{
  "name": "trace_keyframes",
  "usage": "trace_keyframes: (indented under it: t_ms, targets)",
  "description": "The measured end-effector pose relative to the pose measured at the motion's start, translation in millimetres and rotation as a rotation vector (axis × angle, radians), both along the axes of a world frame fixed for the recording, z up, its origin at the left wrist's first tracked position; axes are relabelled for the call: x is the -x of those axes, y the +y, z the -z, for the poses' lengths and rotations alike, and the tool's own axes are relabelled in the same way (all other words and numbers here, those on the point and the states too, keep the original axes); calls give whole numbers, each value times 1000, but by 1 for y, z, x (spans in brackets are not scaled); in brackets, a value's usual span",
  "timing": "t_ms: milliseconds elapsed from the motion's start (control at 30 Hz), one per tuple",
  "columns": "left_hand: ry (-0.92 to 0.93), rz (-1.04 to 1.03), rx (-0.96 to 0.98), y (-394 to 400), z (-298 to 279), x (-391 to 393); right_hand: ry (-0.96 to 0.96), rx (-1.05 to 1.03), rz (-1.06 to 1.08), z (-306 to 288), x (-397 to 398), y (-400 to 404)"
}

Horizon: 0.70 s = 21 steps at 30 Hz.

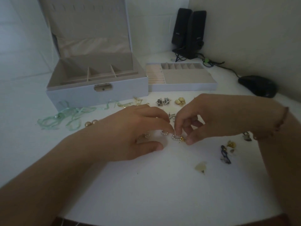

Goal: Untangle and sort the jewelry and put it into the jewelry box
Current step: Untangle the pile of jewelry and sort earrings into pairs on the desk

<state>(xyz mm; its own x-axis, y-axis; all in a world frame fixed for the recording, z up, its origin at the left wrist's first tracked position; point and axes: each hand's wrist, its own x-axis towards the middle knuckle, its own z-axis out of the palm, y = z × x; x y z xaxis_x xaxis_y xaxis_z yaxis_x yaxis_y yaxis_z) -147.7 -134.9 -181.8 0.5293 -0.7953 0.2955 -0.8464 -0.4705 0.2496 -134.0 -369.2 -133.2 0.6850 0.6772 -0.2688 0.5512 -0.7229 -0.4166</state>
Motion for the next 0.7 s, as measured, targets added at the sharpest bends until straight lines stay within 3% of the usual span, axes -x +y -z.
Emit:
trace_keyframes:
  t_ms: [233,600,700]
  targets:
    - [-18,26,-57,-3,3,2,66,113,80,-1,-8,-17]
    - [-49,30,-24,-3,5,1,-170,-13,135,-15,-9,-30]
    - [-46,32,-4,-5,5,4,-69,13,106,-31,1,-49]
